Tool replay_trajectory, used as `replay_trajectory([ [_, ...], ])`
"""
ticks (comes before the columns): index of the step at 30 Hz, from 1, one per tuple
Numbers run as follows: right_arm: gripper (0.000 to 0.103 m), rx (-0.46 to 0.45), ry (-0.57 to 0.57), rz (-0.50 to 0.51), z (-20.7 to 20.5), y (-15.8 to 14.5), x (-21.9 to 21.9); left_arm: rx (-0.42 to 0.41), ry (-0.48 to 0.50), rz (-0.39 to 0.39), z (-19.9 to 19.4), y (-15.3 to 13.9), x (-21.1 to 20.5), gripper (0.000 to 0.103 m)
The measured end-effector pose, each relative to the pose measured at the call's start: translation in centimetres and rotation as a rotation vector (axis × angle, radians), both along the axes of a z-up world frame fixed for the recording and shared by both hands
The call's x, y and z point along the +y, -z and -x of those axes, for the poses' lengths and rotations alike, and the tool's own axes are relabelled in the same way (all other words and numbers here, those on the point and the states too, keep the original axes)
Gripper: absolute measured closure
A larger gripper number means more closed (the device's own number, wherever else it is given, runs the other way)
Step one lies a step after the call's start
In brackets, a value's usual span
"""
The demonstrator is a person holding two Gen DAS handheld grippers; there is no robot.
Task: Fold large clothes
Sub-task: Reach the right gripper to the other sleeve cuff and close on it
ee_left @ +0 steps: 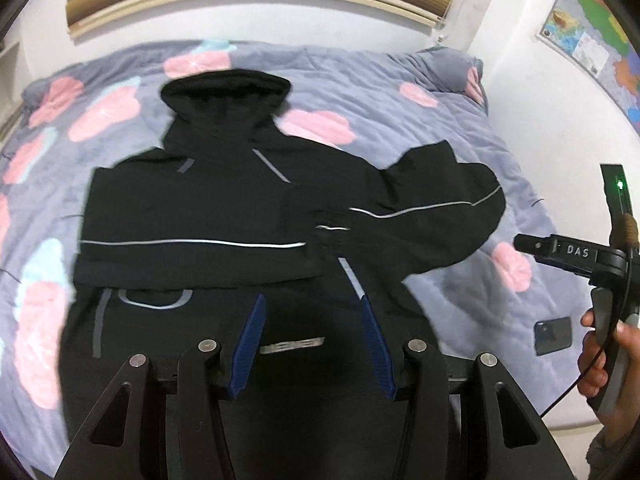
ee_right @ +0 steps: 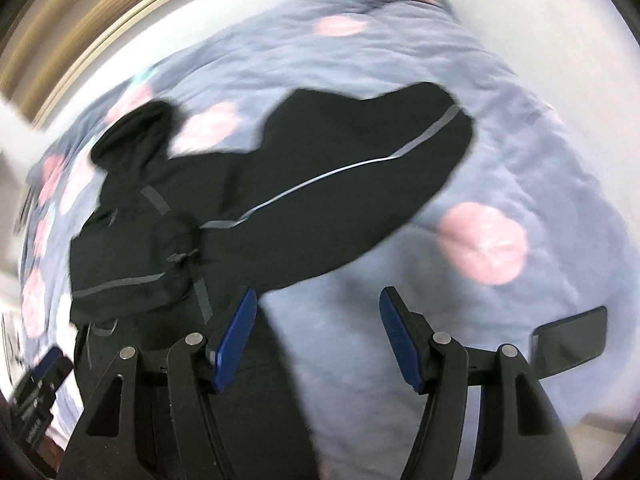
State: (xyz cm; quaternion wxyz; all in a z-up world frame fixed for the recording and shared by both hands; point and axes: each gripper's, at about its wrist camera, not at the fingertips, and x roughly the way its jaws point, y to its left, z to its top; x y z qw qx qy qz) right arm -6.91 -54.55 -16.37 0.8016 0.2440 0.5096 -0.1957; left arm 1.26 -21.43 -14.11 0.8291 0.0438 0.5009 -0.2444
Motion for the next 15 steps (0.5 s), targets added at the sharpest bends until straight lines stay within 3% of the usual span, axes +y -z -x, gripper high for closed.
replay_trajectory([
  [7,0.026,-0.054,0.144,-0.035,-0.1,1.9,-12.2,-0.027,0.036,-0.055,-1.1,0.2,-5.6,0.052],
  [15,0.025,-0.069,0.298,-0.107,-5.0,8.4,-24.2,0.033,0.015,-0.14,-5.5,2.8,-8.9,0.052],
])
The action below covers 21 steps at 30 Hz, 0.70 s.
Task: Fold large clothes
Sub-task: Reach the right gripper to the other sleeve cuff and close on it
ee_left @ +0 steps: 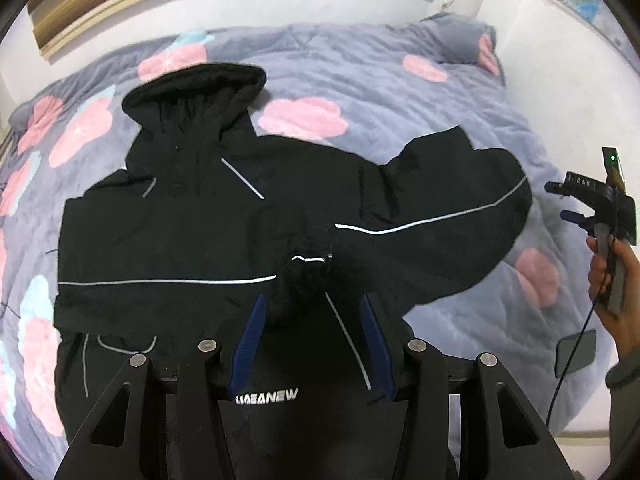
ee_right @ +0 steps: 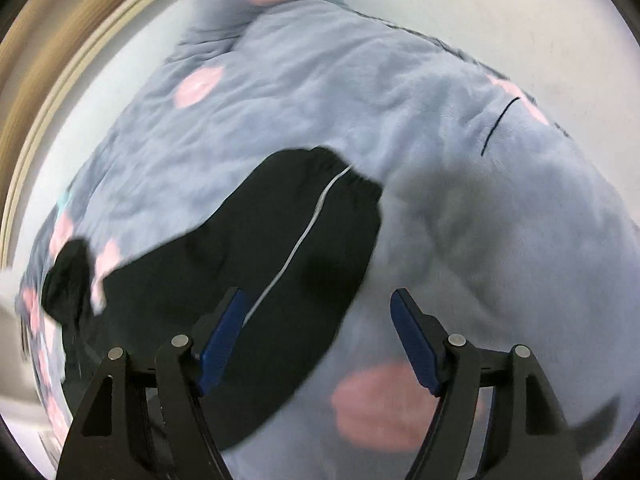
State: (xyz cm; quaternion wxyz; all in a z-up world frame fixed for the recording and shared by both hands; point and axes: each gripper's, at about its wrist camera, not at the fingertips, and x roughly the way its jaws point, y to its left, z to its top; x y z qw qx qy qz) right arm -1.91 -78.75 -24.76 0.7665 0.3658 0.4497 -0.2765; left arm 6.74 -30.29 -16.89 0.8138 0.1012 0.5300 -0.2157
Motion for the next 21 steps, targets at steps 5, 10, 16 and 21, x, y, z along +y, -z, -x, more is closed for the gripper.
replay_trajectory([
  [5,0.025,0.015,0.052,-0.053,-1.3,4.2,-4.2,0.024,0.027,-0.037,-2.5,2.1,-3.2,0.052],
  [10,0.018,-0.011,0.057,-0.146,-1.9,7.9,-6.4,0.046,0.084,-0.074,-4.5,4.0,-7.2,0.052],
  [16,0.01,-0.027,-0.012,-0.137,-4.1,9.1,-6.4,0.07,0.129,-0.091,-5.7,5.8,-10.4,0.052],
  [21,0.056,-0.013,-0.08,-0.062,-5.0,7.5,-4.9,0.076,0.169,-0.1,-5.5,6.7,-12.2,0.052],
])
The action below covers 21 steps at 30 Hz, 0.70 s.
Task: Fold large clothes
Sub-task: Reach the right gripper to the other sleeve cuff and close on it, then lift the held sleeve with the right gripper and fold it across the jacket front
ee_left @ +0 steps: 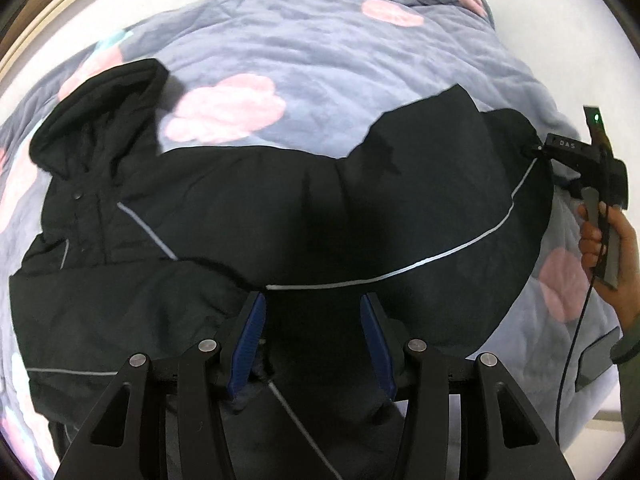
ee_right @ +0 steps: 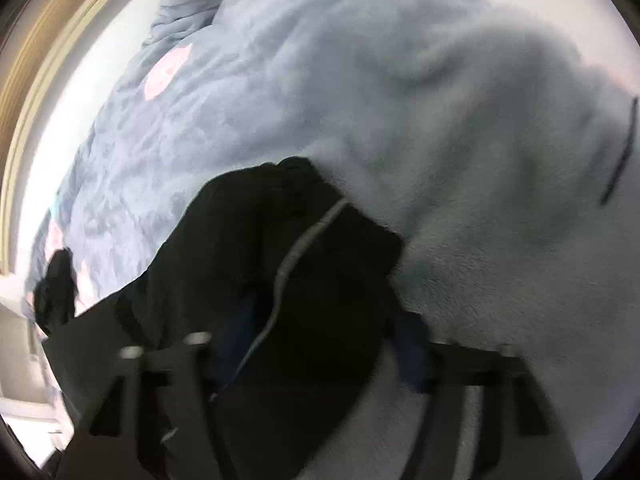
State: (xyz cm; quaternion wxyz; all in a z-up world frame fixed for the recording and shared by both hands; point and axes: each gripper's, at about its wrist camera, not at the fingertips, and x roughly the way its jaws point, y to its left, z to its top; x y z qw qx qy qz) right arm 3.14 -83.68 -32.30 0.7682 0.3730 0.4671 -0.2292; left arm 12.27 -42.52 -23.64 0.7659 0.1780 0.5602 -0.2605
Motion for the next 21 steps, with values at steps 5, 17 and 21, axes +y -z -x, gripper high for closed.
replay_trajectory([
  [5,0.074,-0.101,0.028,0.064,4.1,-5.8,1.8,0.002,0.056,0.003,-0.2,0.9,-2.3,0.052],
  [17,0.074,0.091,0.139,-0.007,9.9,0.2,2.1,0.153,0.174,-0.082,-0.1,10.0,-8.3,0.048],
  [21,0.074,0.098,0.137,0.005,9.5,-0.4,2.0,0.167,0.155,-0.056,-0.5,8.5,-7.2,0.048],
])
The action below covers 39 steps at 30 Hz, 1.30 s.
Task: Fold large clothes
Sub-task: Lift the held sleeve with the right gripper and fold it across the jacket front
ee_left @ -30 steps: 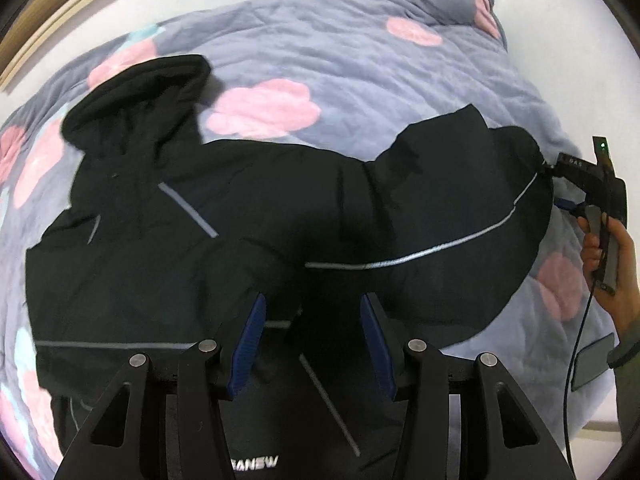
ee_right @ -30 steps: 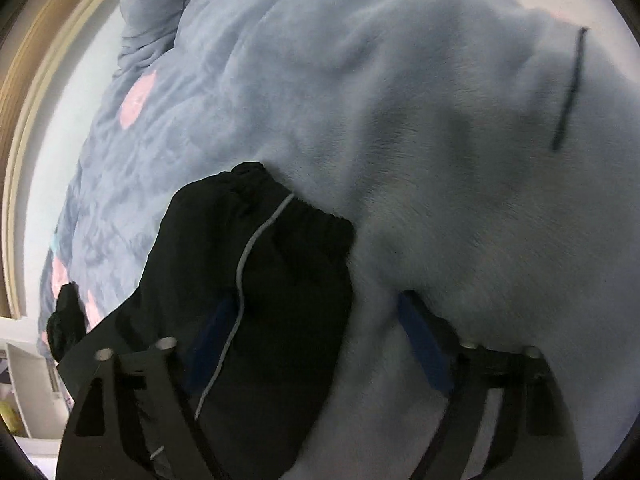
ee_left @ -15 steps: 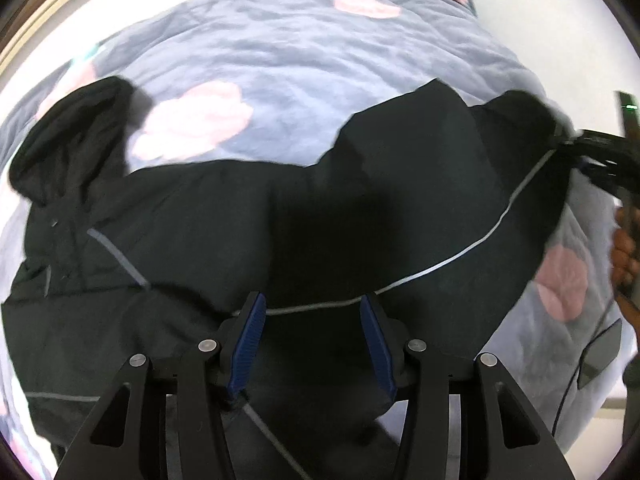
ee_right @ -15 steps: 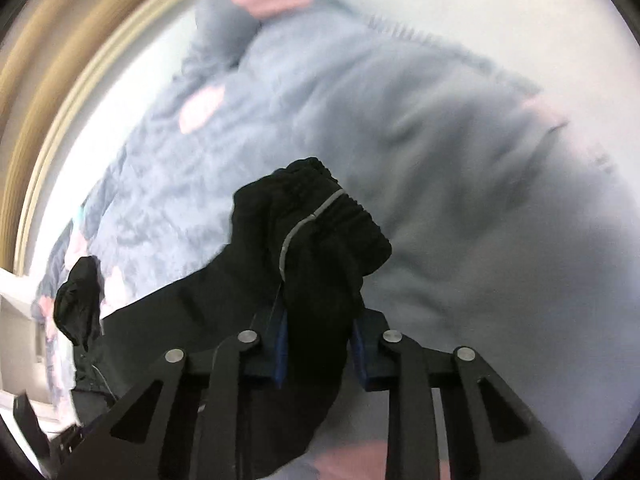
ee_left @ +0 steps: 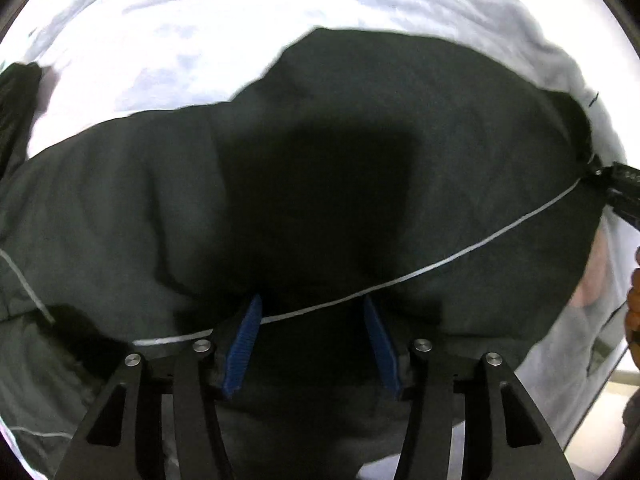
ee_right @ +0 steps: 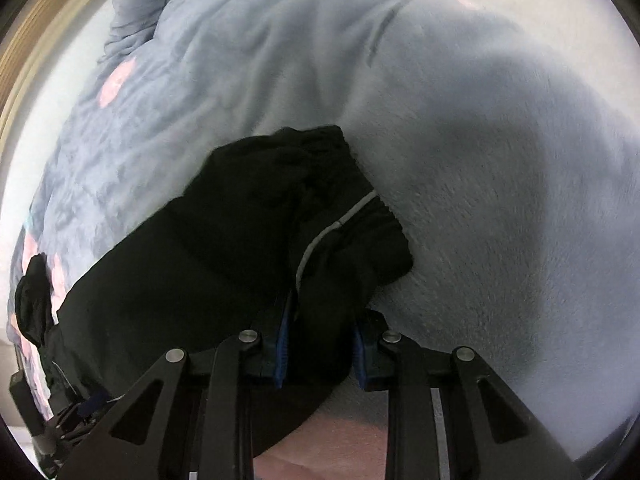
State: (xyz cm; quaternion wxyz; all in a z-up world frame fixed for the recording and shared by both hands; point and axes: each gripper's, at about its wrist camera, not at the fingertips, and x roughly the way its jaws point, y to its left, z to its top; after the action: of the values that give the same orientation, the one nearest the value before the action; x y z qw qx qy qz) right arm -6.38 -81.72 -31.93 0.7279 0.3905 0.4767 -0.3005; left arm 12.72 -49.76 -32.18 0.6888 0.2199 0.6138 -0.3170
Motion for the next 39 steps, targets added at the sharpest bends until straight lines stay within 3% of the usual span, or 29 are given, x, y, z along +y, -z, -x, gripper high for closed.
replay_trajectory([
  [11,0.08,-0.194,-0.113,0.061,-0.9,-9.6,4.4,-0.135,-0.146,0.146,1.6,-9.0,10.1,0.048],
  [15,0.08,-0.25,-0.217,0.088,-2.4,-13.0,8.3,-0.153,-0.218,0.172,1.3,-10.5,13.8,0.048],
  [24,0.081,-0.302,-0.524,0.161,-9.1,-18.2,22.4,-0.196,-0.371,0.212,3.1,-12.5,23.5,0.048],
  [31,0.085,-0.329,-0.758,0.194,-13.1,-20.1,34.9,-0.215,-0.479,0.21,4.5,-12.7,31.2,0.048],
  [34,0.085,-0.301,-0.838,0.196,-14.6,-20.1,39.3,-0.21,-0.54,0.207,5.2,-12.4,34.8,0.048],
  [36,0.081,-0.269,-0.834,0.219,-15.1,-19.7,39.9,-0.202,-0.582,0.205,5.5,-12.1,37.0,0.048],
  [38,0.057,-0.238,-0.776,0.239,-15.2,-19.1,38.3,-0.199,-0.615,0.207,5.9,-11.9,38.7,0.048],
  [39,0.052,-0.232,-0.738,0.232,-15.0,-18.7,36.9,-0.197,-0.627,0.208,6.1,-11.7,39.5,0.048],
])
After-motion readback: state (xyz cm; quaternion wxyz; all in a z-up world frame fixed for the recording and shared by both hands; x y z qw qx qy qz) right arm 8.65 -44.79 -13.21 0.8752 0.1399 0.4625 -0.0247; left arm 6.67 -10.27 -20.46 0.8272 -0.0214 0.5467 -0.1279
